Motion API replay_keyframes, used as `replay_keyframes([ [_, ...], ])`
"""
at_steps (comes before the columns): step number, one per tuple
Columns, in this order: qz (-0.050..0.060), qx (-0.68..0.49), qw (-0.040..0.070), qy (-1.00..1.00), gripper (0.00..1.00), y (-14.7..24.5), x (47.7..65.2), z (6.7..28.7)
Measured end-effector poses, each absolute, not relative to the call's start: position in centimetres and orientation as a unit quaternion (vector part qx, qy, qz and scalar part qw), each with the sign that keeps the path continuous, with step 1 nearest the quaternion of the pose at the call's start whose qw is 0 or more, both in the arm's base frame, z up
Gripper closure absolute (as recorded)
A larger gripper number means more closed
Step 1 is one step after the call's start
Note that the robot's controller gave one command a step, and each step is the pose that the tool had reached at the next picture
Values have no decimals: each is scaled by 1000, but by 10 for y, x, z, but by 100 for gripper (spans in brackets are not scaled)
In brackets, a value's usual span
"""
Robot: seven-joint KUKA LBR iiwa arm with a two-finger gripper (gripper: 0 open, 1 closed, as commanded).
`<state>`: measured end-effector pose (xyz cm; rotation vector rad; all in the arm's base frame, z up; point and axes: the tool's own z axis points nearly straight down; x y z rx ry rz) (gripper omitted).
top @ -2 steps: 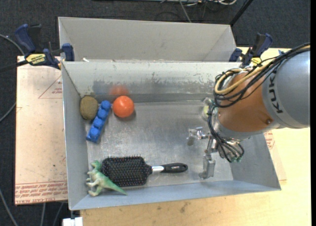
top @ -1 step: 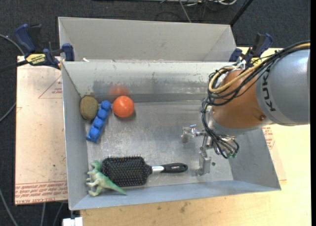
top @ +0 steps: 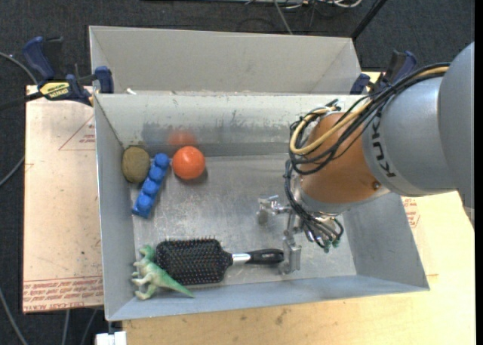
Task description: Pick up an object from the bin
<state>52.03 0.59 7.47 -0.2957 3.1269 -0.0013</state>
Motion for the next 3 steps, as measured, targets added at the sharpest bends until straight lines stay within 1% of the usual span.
replay_keyframes([
  [1, 3, -93, 1, 996, 0, 31, 507, 72],
  [2, 1, -221, 3, 975, 100, 77, 503, 73],
  [3, 1, -221, 3, 975, 100, 77, 503, 73],
])
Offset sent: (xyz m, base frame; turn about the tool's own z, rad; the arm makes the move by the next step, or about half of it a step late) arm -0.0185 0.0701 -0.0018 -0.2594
